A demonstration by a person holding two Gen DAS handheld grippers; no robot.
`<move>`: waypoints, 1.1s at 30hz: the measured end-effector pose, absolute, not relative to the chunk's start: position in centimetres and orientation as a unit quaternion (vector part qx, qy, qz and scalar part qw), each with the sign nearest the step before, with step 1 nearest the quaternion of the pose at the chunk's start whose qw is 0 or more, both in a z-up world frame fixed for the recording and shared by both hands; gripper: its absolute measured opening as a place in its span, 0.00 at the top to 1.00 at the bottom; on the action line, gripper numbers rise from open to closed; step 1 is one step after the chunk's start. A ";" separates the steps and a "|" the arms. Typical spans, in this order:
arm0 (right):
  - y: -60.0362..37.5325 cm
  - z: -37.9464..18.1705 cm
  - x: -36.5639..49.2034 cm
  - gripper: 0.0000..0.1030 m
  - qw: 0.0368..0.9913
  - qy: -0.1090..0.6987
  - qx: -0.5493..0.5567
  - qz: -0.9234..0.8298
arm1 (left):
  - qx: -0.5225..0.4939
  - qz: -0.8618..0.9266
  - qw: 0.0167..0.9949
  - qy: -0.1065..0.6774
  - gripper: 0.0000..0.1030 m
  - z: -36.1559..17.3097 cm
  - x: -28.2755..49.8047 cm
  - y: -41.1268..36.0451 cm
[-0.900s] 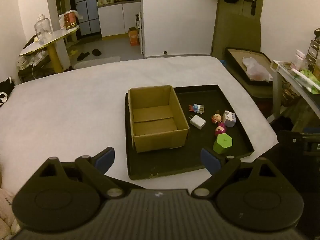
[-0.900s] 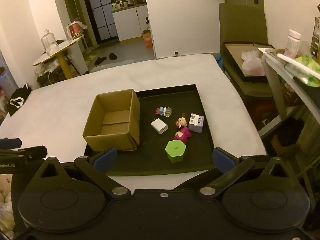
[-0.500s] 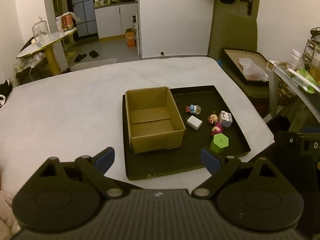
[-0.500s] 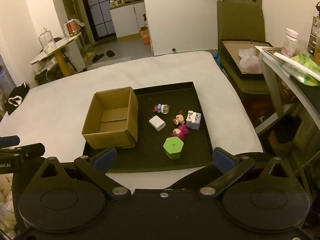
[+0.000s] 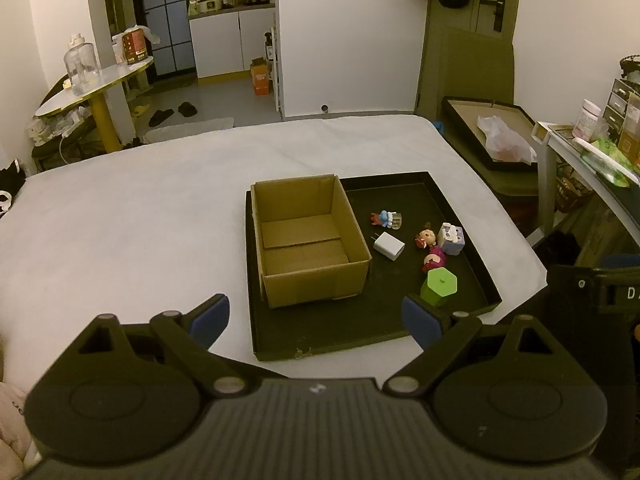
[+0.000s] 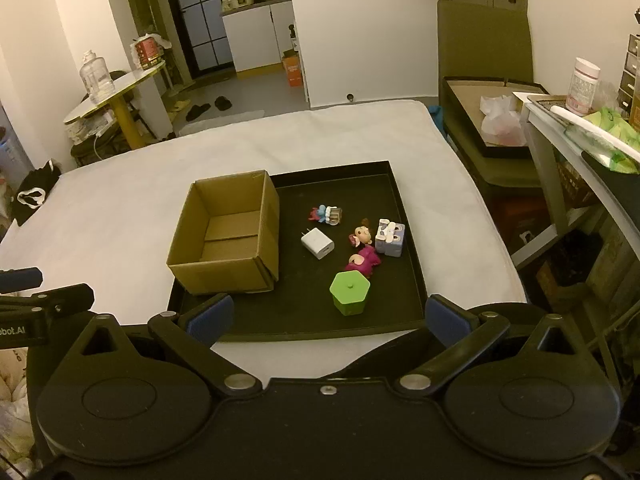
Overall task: Organize rigid objects
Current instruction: 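Move the right tool toward the green hexagonal block on the tray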
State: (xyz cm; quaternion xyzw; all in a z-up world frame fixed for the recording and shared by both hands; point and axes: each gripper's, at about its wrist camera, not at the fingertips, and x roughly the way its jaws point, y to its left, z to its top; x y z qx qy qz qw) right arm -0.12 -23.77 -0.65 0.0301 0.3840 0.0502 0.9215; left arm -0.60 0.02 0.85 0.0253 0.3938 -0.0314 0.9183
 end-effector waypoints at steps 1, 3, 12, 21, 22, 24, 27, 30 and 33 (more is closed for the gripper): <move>-23.7 -0.6 -0.1 0.00 0.922 0.384 0.030 0.050 | 0.026 -0.031 0.918 0.394 0.10 0.9 -0.6 0.0; -23.7 -0.5 -0.1 0.00 0.922 0.383 0.030 0.049 | 0.027 -0.031 0.919 0.393 0.10 0.9 -0.7 0.0; -23.6 -0.5 -0.1 0.00 0.922 0.383 0.028 0.050 | 0.026 -0.029 0.919 0.392 0.10 1.1 -0.9 0.1; -23.5 -0.4 -0.2 0.00 0.922 0.384 0.021 0.052 | 0.025 -0.026 0.918 0.394 0.10 1.2 -1.0 0.3; -23.5 -0.4 -0.2 0.00 0.922 0.383 0.021 0.052 | 0.025 -0.027 0.918 0.394 0.10 1.2 -1.0 0.3; -23.5 -0.4 -0.2 0.00 0.922 0.384 0.022 0.052 | 0.028 -0.026 0.919 0.393 0.10 1.2 -1.0 0.3; -23.5 -0.4 -0.3 0.00 0.922 0.384 0.021 0.052 | 0.030 -0.024 0.919 0.392 0.10 1.2 -0.9 0.2; -23.5 -0.4 -0.2 0.00 0.921 0.386 0.021 0.054 | 0.032 -0.022 0.918 0.394 0.10 1.2 -0.9 0.2; -23.5 -0.4 -0.1 0.00 0.920 0.386 0.019 0.055 | 0.033 -0.022 0.917 0.396 0.10 1.0 -0.9 0.3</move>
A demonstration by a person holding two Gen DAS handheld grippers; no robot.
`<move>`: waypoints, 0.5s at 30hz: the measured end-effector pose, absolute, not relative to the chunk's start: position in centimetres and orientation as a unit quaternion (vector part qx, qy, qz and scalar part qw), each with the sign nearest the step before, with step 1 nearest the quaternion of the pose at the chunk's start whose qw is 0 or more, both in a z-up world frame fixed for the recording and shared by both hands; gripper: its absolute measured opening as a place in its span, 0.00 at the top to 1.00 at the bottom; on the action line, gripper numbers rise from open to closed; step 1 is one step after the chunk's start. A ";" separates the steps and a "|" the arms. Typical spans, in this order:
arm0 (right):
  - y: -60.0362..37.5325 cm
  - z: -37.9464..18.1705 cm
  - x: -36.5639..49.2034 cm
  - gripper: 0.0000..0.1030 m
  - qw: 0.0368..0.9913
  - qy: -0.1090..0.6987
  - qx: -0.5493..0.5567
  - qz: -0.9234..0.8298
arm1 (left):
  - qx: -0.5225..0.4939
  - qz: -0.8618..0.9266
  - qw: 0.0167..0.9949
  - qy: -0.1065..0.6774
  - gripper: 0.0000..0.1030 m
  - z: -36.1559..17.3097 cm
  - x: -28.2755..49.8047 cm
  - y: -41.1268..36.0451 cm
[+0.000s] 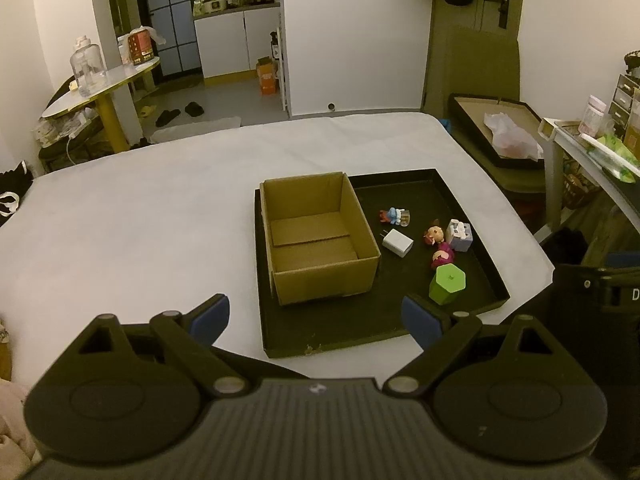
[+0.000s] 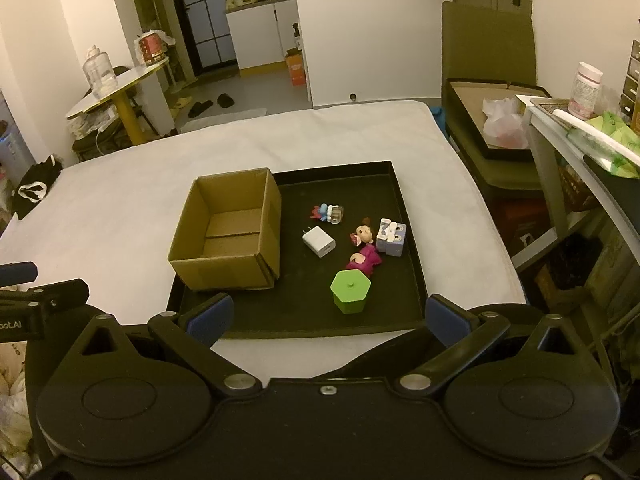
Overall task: Organize rigid objects
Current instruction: 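Move the right tool toward the green hexagonal block on the tray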
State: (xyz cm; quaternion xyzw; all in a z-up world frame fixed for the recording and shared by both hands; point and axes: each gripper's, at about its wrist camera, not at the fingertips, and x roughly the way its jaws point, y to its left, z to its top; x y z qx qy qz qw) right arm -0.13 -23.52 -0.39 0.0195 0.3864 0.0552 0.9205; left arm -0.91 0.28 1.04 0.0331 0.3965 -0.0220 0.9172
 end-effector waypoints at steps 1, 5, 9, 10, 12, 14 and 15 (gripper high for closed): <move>-23.5 -0.4 -0.1 0.00 0.920 0.386 0.019 0.056 | 0.034 -0.022 0.917 0.398 0.10 1.0 -0.9 0.2; -23.5 -0.5 -0.1 0.00 0.920 0.388 0.018 0.054 | 0.033 -0.018 0.917 0.397 0.10 1.0 -0.7 0.4; -23.4 -0.7 -0.1 0.00 0.921 0.387 0.017 0.054 | 0.034 -0.017 0.917 0.397 0.10 1.0 -0.8 0.4; -23.4 -0.7 -0.1 0.00 0.920 0.387 0.017 0.054 | 0.036 -0.016 0.917 0.397 0.10 1.0 -0.8 0.4; -23.4 -0.7 -0.1 0.00 0.921 0.387 0.017 0.054 | 0.037 -0.015 0.916 0.398 0.10 0.9 -0.8 0.4; -23.3 -0.7 -0.1 0.00 0.920 0.387 0.016 0.053 | 0.035 -0.015 0.916 0.400 0.10 0.8 -0.8 0.5; -23.3 -0.8 -0.1 0.00 0.920 0.387 0.016 0.053 | 0.035 -0.015 0.916 0.400 0.10 0.8 -0.8 0.5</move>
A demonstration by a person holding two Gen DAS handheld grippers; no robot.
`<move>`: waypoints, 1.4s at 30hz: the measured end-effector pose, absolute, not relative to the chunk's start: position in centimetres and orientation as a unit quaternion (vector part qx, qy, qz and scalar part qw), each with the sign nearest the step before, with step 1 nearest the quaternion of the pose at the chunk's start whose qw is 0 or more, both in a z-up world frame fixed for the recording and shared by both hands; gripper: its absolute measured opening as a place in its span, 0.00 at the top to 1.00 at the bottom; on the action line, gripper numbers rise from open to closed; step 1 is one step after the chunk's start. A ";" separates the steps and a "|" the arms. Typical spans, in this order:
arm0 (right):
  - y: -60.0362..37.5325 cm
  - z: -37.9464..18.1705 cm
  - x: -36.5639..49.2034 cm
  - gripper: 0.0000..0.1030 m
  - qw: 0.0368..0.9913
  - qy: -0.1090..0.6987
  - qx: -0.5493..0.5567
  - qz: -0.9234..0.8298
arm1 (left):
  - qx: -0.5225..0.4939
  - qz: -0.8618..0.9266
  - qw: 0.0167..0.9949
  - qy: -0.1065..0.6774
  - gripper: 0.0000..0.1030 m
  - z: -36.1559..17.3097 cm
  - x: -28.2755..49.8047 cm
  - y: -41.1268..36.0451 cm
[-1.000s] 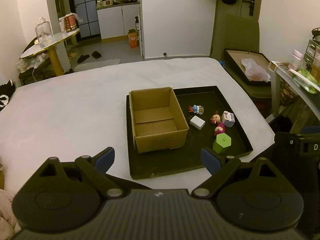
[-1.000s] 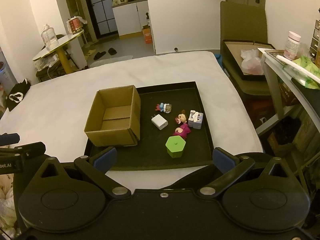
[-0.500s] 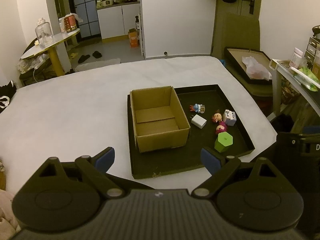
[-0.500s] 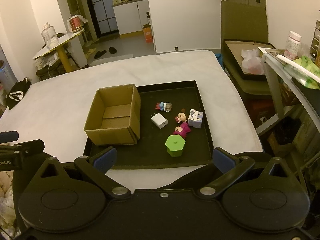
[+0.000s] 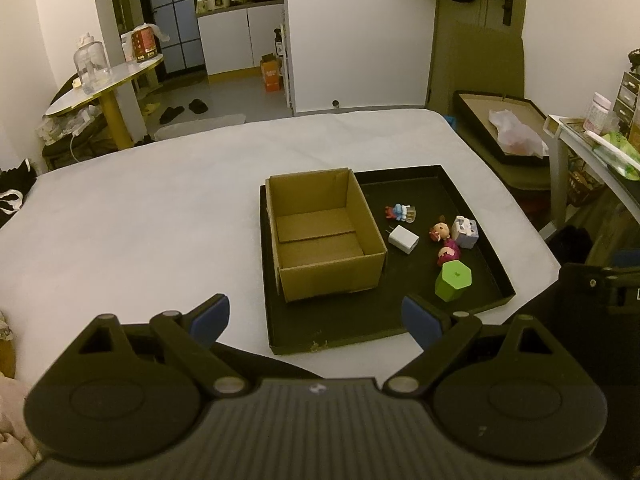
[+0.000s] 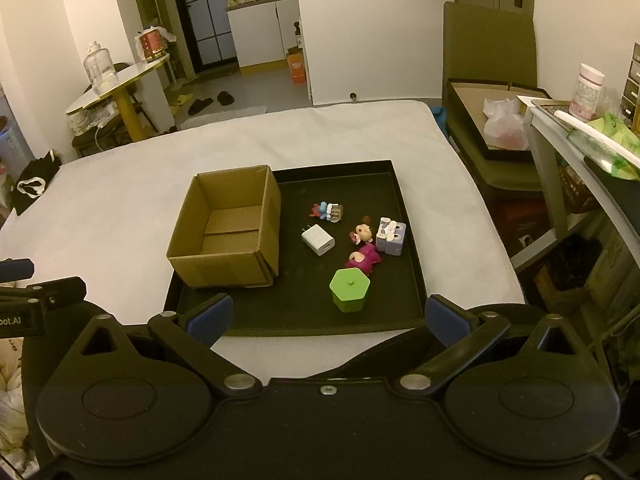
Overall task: Organize rigid objects
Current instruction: 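Move the right tool toward the green hexagonal block on the tray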
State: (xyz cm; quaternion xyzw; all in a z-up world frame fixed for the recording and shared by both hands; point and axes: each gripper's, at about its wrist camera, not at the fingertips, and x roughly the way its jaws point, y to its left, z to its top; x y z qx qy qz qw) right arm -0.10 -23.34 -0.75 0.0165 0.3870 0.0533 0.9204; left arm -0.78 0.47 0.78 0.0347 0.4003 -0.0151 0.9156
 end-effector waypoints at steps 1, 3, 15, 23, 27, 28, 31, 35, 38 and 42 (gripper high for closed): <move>-23.3 -0.8 -0.1 0.00 0.920 0.387 0.016 0.053 | 0.034 -0.015 0.915 0.401 0.10 0.8 -0.8 0.5; -23.3 -0.9 -0.1 0.00 0.920 0.388 0.015 0.054 | 0.035 -0.015 0.915 0.401 0.10 0.7 -0.8 0.5; -23.4 -1.2 0.1 0.00 0.919 0.389 0.017 0.054 | 0.033 -0.015 0.912 0.409 0.10 0.0 -0.4 0.6; -23.5 -1.7 0.5 0.00 0.918 0.391 0.029 0.055 | 0.041 -0.023 0.910 0.412 0.10 -0.5 0.6 0.2; -23.5 -2.3 1.1 0.00 0.916 0.396 0.034 0.057 | 0.035 -0.017 0.907 0.420 0.10 -1.3 1.4 0.5; -23.5 -2.4 1.2 0.00 0.916 0.396 0.034 0.059 | 0.032 -0.018 0.906 0.422 0.10 -1.4 1.5 0.6; -23.5 -3.0 1.7 0.00 0.913 0.402 0.034 0.060 | 0.030 -0.013 0.905 0.425 0.10 -1.8 2.0 0.8; -23.6 -3.8 2.6 0.00 0.910 0.409 0.037 0.060 | 0.029 -0.003 0.901 0.433 0.10 -2.6 3.0 0.9; -23.8 -4.3 3.2 0.00 0.910 0.409 0.039 0.061 | 0.029 0.004 0.896 0.443 0.10 -3.3 3.8 1.0; -24.2 -5.1 4.2 0.00 0.908 0.412 0.045 0.058 | 0.029 0.011 0.891 0.453 0.10 -4.1 4.8 1.0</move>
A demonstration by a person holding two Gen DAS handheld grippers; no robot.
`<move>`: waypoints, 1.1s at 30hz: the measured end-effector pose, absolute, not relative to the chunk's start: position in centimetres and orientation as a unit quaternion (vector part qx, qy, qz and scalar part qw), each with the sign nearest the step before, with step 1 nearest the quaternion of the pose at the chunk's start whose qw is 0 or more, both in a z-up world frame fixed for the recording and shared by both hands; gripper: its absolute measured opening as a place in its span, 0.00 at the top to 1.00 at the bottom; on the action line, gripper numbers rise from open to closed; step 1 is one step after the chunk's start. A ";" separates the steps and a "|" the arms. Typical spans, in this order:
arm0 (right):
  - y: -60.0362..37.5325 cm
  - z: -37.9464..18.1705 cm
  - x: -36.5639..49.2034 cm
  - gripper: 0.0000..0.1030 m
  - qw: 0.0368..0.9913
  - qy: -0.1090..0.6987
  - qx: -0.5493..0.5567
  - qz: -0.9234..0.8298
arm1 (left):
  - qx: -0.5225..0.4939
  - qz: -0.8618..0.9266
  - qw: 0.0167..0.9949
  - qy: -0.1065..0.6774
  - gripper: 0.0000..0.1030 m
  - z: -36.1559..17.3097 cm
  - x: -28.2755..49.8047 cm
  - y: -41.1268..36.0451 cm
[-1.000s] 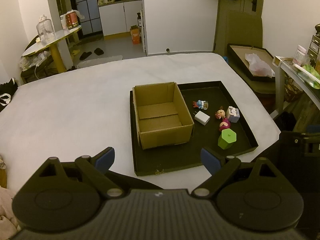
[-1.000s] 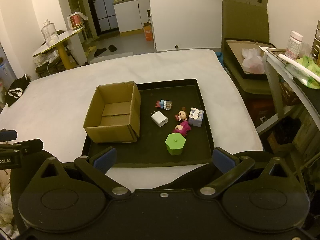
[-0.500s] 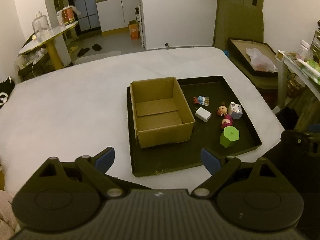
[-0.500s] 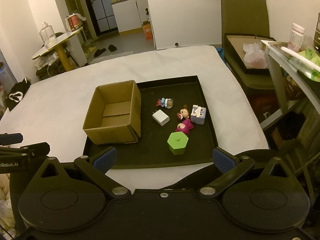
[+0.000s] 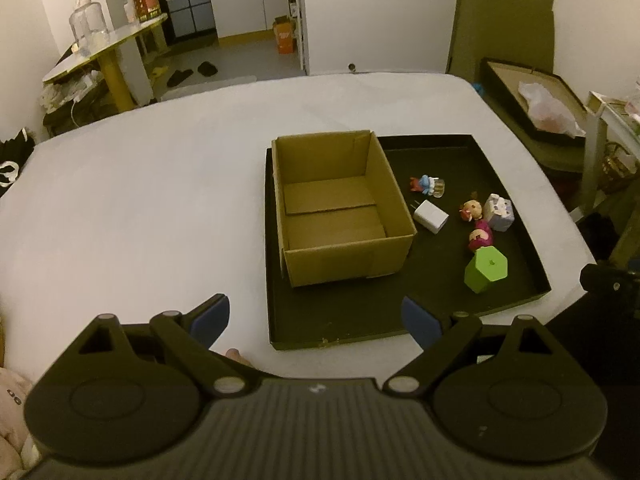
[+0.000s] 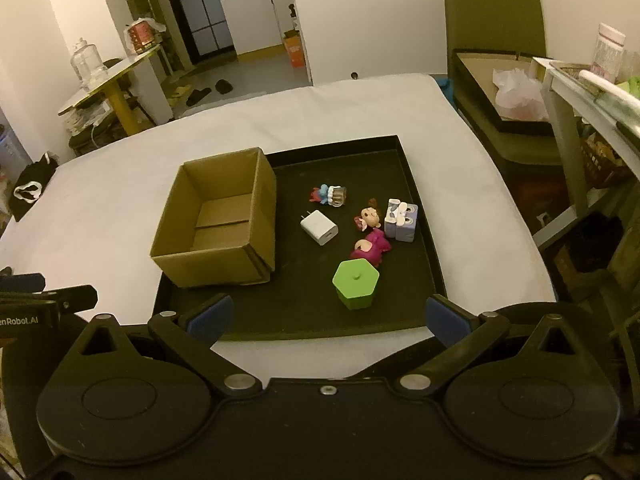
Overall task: Organize rigid objects
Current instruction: 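Move the right tool toward the green hexagonal block on the tray, then grasp the green hexagonal block with the right gripper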
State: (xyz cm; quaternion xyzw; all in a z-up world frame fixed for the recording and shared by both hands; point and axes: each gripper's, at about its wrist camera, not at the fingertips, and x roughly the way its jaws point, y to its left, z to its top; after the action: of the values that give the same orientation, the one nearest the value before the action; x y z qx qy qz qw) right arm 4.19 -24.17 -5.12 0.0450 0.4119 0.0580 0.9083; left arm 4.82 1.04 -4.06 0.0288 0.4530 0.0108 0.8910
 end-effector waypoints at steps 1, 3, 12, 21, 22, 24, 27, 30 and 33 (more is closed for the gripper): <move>-24.3 -5.3 4.4 0.00 0.908 0.413 0.046 0.057 | 0.028 0.012 0.890 0.455 0.10 -4.3 5.1 1.0; -24.6 -5.8 4.9 0.00 0.907 0.415 0.048 0.054 | 0.027 0.014 0.888 0.459 0.10 -4.6 5.7 1.0; -25.5 -7.5 7.1 0.00 0.906 0.418 0.053 0.042 | 0.020 0.034 0.881 0.472 0.10 -6.2 8.5 1.1; -25.9 -9.5 9.2 0.02 0.898 0.435 0.050 0.038 | 0.016 0.050 0.877 0.478 0.11 -7.5 10.7 1.2; -25.9 -9.8 9.4 0.03 0.897 0.437 0.050 0.038 | 0.015 0.053 0.877 0.477 0.11 -7.6 10.9 1.3; -25.8 -10.3 9.9 0.06 0.896 0.440 0.047 0.038 | 0.010 0.062 0.879 0.474 0.11 -7.7 11.3 1.5; -25.5 -10.9 10.4 0.06 0.896 0.440 0.034 0.039 | 0.000 0.074 0.878 0.472 0.11 -7.9 12.1 1.9; -25.3 -11.5 10.9 0.07 0.895 0.443 0.033 0.042 | -0.012 0.088 0.876 0.475 0.13 -8.2 12.9 2.4; -25.1 -12.2 11.5 0.07 0.893 0.448 0.029 0.045 | -0.014 0.097 0.874 0.475 0.13 -8.7 13.6 2.7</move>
State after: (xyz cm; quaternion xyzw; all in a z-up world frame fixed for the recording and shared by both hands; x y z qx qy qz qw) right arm 11.46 -25.11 -12.19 0.0288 0.4478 0.0454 0.8925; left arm 13.57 2.70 -8.68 -0.0145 0.4752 0.0968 0.8744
